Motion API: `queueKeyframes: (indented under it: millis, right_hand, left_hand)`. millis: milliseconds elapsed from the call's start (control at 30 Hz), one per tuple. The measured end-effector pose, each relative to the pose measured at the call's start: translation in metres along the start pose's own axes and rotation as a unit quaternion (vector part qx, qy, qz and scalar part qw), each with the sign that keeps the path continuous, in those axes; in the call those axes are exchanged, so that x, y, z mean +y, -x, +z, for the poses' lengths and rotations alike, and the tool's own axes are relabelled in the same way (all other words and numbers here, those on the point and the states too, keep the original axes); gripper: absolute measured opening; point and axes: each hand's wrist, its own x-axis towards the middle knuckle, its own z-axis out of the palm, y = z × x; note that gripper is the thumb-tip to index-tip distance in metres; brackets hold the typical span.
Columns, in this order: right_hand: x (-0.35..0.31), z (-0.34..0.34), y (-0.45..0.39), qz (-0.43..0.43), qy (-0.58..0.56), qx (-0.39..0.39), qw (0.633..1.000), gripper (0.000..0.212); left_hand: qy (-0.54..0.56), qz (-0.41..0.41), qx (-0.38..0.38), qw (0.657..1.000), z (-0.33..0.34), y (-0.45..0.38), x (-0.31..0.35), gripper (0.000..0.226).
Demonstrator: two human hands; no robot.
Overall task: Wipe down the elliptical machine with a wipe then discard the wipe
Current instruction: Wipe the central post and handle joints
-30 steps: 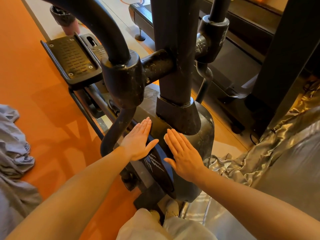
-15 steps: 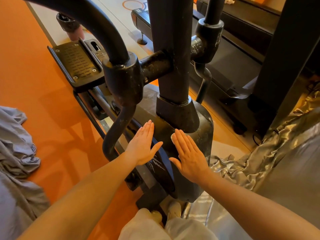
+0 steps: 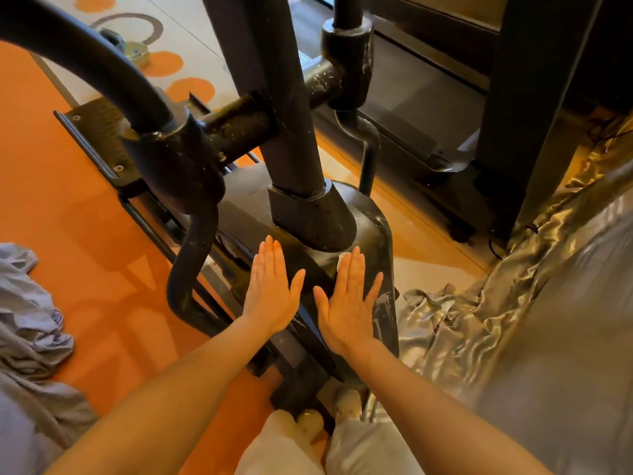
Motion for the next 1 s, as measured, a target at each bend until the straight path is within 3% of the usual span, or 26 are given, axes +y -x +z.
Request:
queueKeyframes:
  millis: [133, 267, 400, 500, 633, 767, 1000]
  right_hand:
    - [0.009, -0.004, -0.009, 0.003, 0.004, 0.024, 1.0, 0.068]
    - [0.012, -0.011, -0.019, -0.031, -0.091, 0.013, 0.995, 0.07]
    - [0.019, -0.009, -0.03, -0.054, -0.14, 0.097, 0.984, 0.052]
    - [0.032, -0.01, -0.034, -0.087, -0.172, 0.13, 0.973, 0.063]
    - [0.042, -0.016, -0.045, -0.111, -0.224, 0.2, 0.947, 0.035]
    - [0.051, -0.019, -0.054, -0.119, -0.256, 0.24, 0.929, 0.045]
    - [0.055, -0.006, -0.047, -0.132, -0.279, 0.156, 0.938, 0.048]
  left_hand:
    - [-0.014, -0.004, 0.014, 1.0, 0.001, -0.001, 0.01, 0.083]
    - [0.002, 0.001, 0.035, 0.999, 0.005, -0.003, 0.022, 0.082]
    - [0.015, -0.017, 0.063, 0.998, 0.012, -0.004, 0.029, 0.087]
    - [0.028, -0.02, 0.075, 0.997, 0.014, -0.004, 0.03, 0.086]
    - [0.04, -0.025, 0.096, 0.994, 0.017, -0.003, 0.031, 0.083]
    - [0.053, -0.037, 0.115, 0.991, 0.021, -0.003, 0.033, 0.079]
    - [0.076, -0.044, 0.165, 0.982, 0.032, -0.007, 0.033, 0.069]
